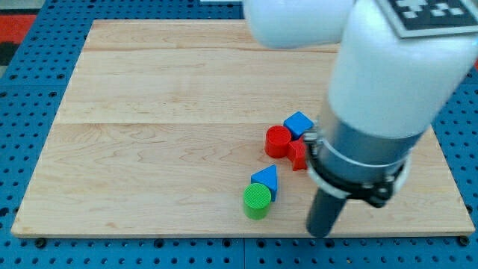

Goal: Separate the green circle from the blue triangle

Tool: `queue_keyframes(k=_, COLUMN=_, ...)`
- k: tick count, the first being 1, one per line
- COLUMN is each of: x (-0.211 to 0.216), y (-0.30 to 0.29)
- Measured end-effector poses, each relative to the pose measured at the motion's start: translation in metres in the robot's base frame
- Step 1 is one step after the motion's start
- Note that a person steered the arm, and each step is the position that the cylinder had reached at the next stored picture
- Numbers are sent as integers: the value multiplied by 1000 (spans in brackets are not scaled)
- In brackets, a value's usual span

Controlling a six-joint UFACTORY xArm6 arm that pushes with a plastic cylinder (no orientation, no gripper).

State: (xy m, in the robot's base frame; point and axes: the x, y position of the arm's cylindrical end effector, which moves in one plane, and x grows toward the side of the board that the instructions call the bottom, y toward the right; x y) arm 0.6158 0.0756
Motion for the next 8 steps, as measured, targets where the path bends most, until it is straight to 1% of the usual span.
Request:
queue_keyframes(k=2, x=-68, y=-93)
queue_keyframes(k=3, x=-75, y=-140)
queue_keyframes(k=4, x=-41, y=-158)
queue_keyframes(k=5, x=-68, y=-185)
queue_keyframes(k=6, x=-100, y=-195)
queue_keyframes(k=8, x=-108, y=-177)
